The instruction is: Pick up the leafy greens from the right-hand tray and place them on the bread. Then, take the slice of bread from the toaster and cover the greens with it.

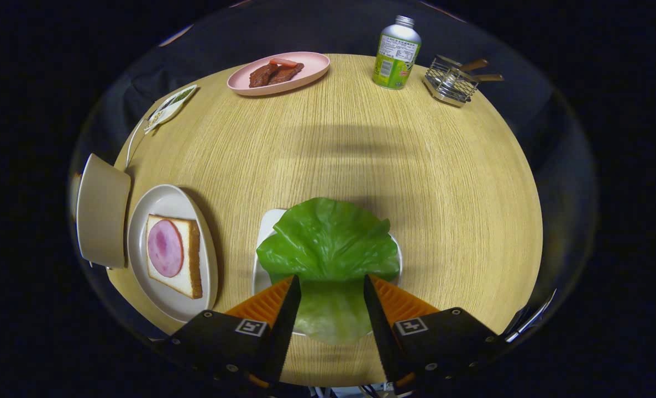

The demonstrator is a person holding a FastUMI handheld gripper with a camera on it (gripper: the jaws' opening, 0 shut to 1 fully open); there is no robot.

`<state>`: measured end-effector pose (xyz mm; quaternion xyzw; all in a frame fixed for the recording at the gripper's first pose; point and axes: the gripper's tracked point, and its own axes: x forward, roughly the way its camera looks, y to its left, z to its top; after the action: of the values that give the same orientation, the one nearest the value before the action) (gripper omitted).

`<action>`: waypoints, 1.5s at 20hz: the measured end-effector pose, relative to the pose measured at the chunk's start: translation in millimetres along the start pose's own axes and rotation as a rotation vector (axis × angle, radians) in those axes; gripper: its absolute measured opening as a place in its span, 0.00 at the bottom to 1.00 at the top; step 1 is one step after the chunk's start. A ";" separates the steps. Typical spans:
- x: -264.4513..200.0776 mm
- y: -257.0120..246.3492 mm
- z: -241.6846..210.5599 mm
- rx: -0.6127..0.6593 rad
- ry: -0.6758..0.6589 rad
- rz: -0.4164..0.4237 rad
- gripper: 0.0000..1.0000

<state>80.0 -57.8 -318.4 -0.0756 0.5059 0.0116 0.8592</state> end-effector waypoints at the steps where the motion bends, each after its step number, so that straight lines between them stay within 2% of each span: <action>1: 1.3 1.9 -0.1 -0.002 0.006 0.003 0.75; 2: 2.7 3.7 0.3 -0.003 0.007 0.003 0.79; 5: 6.3 5.7 -0.3 -0.003 0.019 -0.002 0.80; 9: 9.5 9.7 -2.0 0.002 0.034 0.007 0.75; 10: 9.1 10.4 -2.1 0.001 0.033 0.007 0.66; 11: 8.2 10.6 -2.3 0.002 0.032 0.003 0.63; 12: 9.1 10.6 -2.7 -0.001 0.033 0.003 0.49; 14: 8.4 9.9 -1.9 -0.009 0.026 -0.003 0.31; 15: 8.7 9.1 -2.2 -0.011 0.024 -0.007 0.25; 16: 9.5 5.9 -1.9 -0.006 0.023 -0.014 0.14; 18: 7.0 7.0 -1.7 -0.006 0.020 -0.009 0.02; 25: -23.2 8.6 10.5 0.001 -0.029 -0.016 0.01; 30: -50.6 29.6 22.8 0.003 -0.073 0.002 0.01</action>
<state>72.3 -22.5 -267.0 -0.0731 0.4742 0.0145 0.8773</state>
